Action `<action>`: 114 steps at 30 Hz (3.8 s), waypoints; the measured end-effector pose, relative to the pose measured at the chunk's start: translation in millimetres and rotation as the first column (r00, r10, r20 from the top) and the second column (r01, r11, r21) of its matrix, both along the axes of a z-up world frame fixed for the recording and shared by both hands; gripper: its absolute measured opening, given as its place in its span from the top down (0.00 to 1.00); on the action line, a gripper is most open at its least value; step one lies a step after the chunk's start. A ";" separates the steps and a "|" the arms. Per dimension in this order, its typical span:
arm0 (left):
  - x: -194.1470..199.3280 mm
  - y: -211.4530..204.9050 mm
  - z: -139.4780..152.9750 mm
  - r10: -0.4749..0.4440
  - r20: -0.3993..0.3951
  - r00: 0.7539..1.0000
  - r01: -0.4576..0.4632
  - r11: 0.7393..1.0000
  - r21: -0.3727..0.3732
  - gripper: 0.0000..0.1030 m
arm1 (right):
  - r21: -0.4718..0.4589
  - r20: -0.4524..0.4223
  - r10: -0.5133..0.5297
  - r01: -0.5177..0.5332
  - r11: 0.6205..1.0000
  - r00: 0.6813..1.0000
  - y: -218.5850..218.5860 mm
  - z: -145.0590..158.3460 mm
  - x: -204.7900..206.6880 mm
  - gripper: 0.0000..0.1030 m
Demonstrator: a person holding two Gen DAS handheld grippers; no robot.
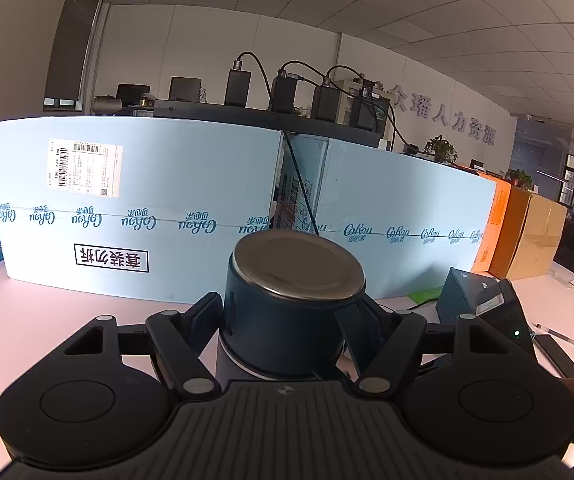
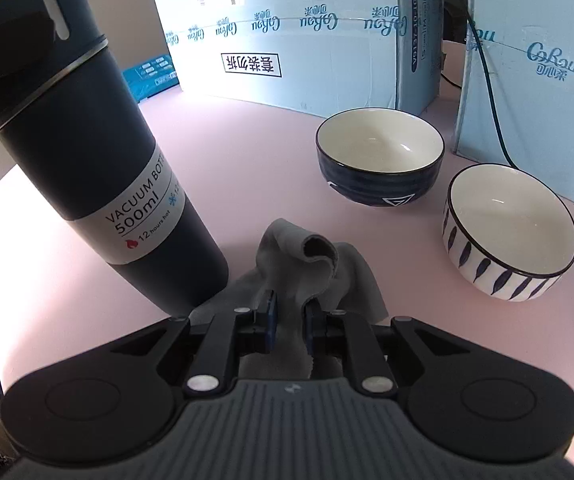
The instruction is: Clean container
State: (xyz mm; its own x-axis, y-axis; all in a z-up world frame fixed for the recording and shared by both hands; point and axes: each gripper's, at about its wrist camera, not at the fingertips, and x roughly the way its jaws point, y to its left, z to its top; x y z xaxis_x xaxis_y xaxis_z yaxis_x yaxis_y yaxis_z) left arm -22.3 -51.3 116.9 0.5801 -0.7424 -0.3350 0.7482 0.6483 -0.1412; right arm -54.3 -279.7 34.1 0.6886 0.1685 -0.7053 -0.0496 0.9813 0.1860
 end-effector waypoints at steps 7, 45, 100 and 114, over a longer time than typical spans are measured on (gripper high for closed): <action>2.2 2.1 -1.1 0.034 -0.021 0.999 -0.033 0.999 0.016 0.28 | -0.179 0.127 0.169 -0.144 0.973 0.977 4.2 12.7 -19.4 0.24; -59.8 24.7 61.4 0.249 0.094 0.964 -0.255 0.965 0.058 0.11 | -0.018 -0.040 0.555 -0.556 0.831 0.831 -23.0 8.8 39.3 0.70; 8.2 -22.3 21.8 0.156 -0.026 0.987 -0.154 0.986 0.062 0.41 | 0.494 0.063 -0.095 0.052 0.868 0.993 -38.4 -2.7 11.2 0.68; 9.2 -22.4 20.2 0.149 -0.033 0.988 -0.147 0.988 0.055 0.41 | 0.314 0.010 -0.018 0.013 0.949 1.000 -21.3 -19.2 24.9 0.68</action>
State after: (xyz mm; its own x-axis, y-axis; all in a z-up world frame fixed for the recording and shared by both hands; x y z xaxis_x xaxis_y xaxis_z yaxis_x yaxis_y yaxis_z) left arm -13.1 -73.8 137.1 0.6690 -0.6301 -0.3943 0.6382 0.7588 -0.1297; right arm -29.4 -301.0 14.8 0.7016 0.3694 -0.6094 -0.0393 0.8739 0.4845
